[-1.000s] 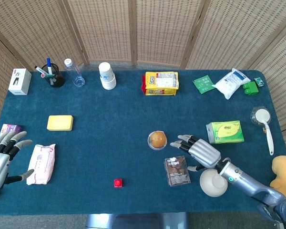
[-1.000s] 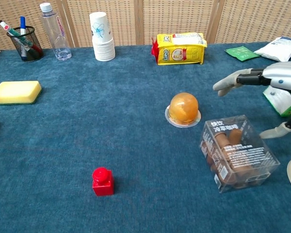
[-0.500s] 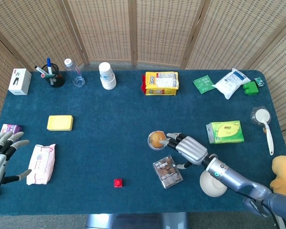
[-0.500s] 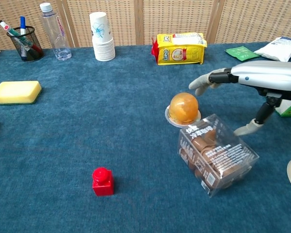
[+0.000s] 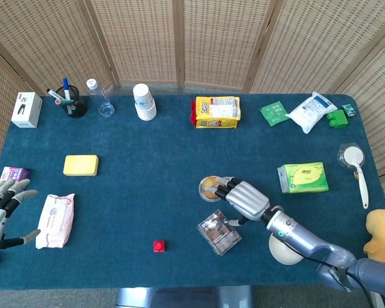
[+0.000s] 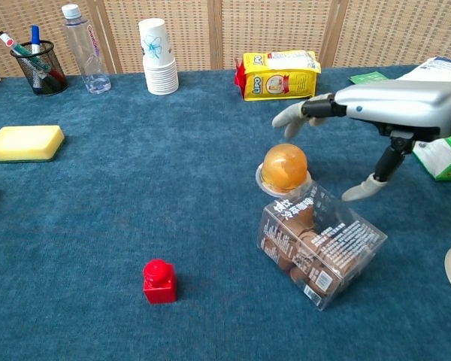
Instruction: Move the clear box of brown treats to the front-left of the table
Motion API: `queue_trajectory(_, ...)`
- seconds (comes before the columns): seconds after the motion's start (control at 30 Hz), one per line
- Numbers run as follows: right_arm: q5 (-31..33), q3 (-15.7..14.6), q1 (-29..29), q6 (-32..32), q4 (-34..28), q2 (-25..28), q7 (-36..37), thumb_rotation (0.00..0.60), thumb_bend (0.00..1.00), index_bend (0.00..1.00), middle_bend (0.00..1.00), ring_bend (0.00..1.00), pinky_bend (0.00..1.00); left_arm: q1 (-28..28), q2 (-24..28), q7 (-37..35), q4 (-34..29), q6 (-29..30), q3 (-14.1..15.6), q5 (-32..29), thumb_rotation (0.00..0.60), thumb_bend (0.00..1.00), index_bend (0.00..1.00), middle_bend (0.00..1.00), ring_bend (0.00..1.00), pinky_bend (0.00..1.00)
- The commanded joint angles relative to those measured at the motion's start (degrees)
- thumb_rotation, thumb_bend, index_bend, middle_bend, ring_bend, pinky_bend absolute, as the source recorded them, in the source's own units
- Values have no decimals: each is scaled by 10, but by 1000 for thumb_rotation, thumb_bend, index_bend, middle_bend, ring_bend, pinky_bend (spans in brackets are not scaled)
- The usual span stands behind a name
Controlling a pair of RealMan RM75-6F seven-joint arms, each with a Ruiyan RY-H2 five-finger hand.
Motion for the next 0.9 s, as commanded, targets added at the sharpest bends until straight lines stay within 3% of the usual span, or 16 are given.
queue_trajectory(0.03,6,-1,-7,4,-6,12,-3,600,0,101,223,94,187,0,-1,-1,1,0,0,1,600,155,234,144,45,64)
queue_trajectory(0.5,3,-46,-63,41,-73,102,-29,600,0,61,210,93,187,-24,-6,-10,-4,-29,-12,-9,600,153,225,143,45,64)
queue_trajectory(0.9,-9,-64,-81,37,-94,101,-57,600,0,38,199,85,182,-27,-2,-3,-5,-23,-16,-6,600,154,224,140,42,62)
